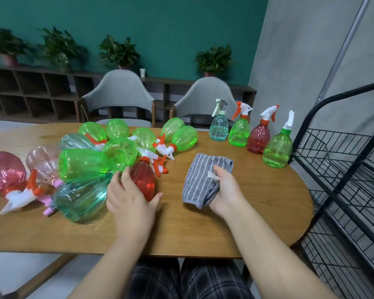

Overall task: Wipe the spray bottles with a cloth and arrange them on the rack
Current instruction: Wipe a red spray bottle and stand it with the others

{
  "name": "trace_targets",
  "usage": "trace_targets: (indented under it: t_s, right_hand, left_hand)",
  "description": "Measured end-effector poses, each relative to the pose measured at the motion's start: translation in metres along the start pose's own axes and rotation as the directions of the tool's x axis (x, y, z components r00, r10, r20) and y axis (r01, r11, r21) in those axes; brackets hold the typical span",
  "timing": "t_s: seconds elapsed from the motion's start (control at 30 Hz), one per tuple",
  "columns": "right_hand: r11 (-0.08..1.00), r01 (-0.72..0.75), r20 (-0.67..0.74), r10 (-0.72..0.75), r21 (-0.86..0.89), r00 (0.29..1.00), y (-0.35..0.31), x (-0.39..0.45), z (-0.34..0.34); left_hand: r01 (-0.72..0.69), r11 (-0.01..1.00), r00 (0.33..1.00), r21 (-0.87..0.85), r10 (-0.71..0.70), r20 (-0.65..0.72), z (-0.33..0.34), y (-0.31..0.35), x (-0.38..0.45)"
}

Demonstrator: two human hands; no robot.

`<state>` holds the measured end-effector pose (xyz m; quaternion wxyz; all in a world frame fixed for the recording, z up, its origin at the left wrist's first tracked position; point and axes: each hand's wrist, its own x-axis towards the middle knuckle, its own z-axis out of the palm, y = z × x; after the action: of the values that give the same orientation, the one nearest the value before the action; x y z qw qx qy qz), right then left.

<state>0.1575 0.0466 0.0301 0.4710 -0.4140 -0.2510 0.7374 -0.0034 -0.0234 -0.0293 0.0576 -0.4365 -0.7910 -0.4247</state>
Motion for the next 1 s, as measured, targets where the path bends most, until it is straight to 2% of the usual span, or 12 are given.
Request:
trace_targets:
  t_s: [0.17,0.27,0.43,0.63,0.77,1.0]
  right_hand:
    - [1.000,-0.016,0.030,0.015,0.026,0.999,0.012,-0.011,0.006]
    - [0.999,-0.018,0.032,0.017,0.034,0.999,0.017,-0.015,0.006]
    - [1.000,-0.012,0.028,0.011,0.023,1.000,0.022,-0.018,0.005]
    - [1.000,-0.022,0.055,0.021,0.016,0.998,0.031,-0.017,0.009]
    - [1.000,-0.029,0.070,0.029,0.003,0.997,0.037,-0.017,0.015]
    - [0.997,-0.039,0.131,0.030,0.061,0.991,0.044,-0.017,0.019]
  left_hand:
    - [0.135,0.988,0.991,-0.075,-0.134,0.024,0.001,-0.007,0.004]
    - [0.145,0.976,0.989,-0.162,-0.142,0.026,0.002,-0.010,0.006]
    - [0.161,0.964,0.986,-0.210,-0.165,-0.003,0.002,-0.013,0.004]
    - [0.146,0.940,0.989,-0.309,-0.146,0.023,-0.002,-0.009,0.001]
    - [0.158,0.888,0.987,-0.433,-0.153,0.046,-0.004,-0.001,-0.001]
    - [0.169,0.681,0.985,-0.713,-0.091,0.147,0.001,0.023,-0.010]
